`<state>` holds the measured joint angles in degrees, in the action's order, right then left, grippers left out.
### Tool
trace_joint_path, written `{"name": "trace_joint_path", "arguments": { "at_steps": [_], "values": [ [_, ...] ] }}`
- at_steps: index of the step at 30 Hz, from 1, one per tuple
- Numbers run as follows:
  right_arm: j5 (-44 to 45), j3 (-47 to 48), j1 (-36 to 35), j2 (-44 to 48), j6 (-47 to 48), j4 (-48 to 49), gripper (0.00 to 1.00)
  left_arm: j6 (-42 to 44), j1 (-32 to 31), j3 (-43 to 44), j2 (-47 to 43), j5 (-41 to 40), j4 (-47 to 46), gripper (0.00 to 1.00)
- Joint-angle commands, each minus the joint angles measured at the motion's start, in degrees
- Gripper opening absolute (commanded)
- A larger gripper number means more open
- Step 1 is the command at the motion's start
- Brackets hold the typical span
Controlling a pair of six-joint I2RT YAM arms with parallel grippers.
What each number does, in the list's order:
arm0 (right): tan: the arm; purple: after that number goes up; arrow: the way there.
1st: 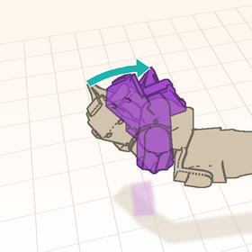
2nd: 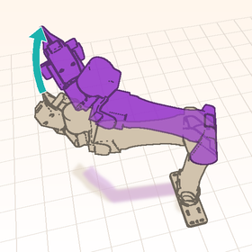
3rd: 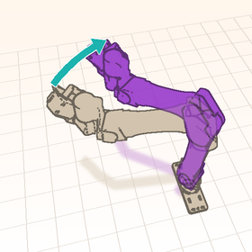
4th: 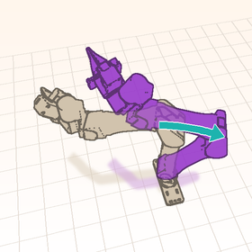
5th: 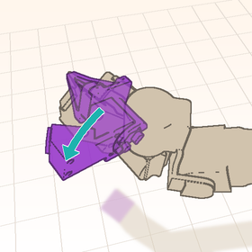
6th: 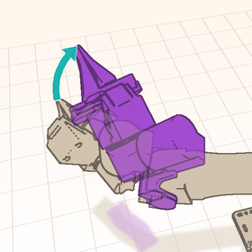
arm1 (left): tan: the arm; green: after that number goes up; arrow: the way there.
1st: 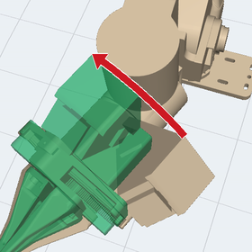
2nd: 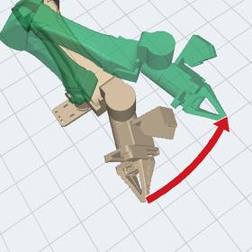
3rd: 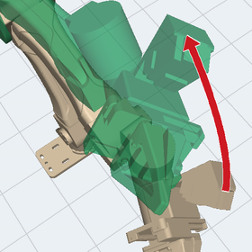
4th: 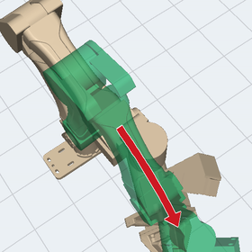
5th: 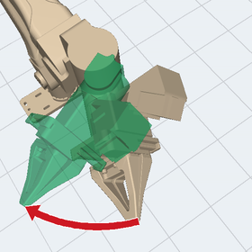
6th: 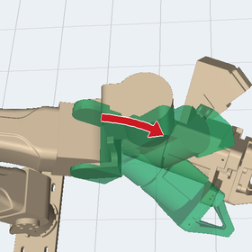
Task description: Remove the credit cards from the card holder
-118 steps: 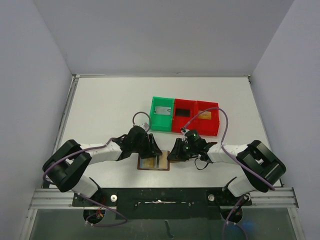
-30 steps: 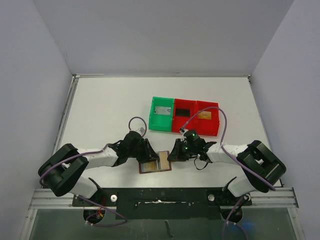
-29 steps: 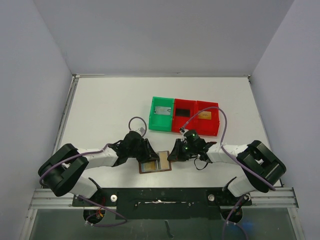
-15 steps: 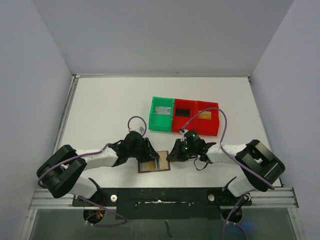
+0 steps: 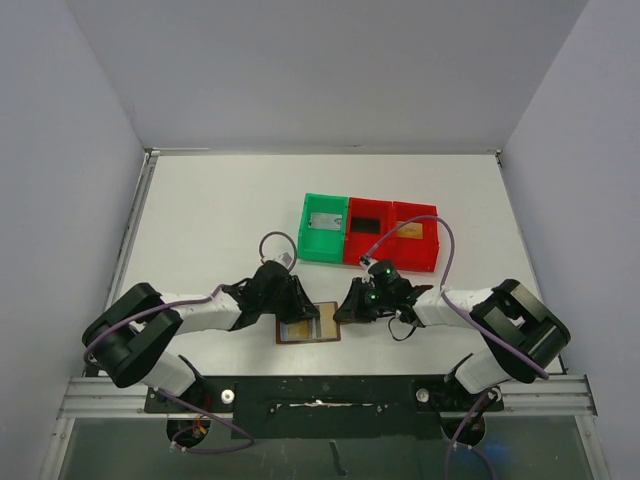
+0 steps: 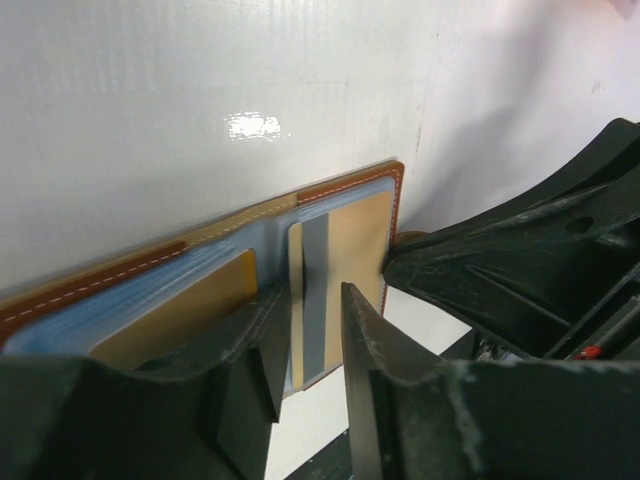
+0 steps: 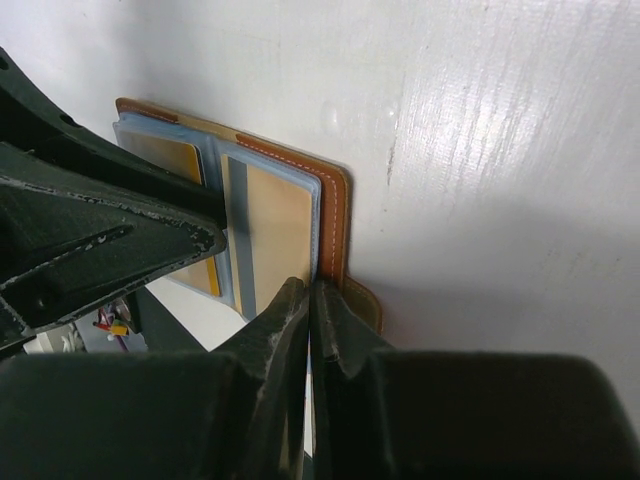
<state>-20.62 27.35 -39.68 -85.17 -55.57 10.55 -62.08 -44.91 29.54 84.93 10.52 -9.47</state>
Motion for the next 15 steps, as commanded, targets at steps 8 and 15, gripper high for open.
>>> {"name": "trace_joint_path", "arguments": {
  "at_steps": [8, 15],
  "values": [
    [2.2, -1.8, 0.0, 0.0, 1.1, -2.9, 0.02, -5.0, -1.0, -7.3, -2.3, 1.2, -13.5, 0.0],
    [4.0, -1.7, 0.1, 1.0, 0.4, -5.1, 0.02, -6.3, -1.0, -7.9, -5.4, 4.2, -18.0, 0.0]
  ]
}}
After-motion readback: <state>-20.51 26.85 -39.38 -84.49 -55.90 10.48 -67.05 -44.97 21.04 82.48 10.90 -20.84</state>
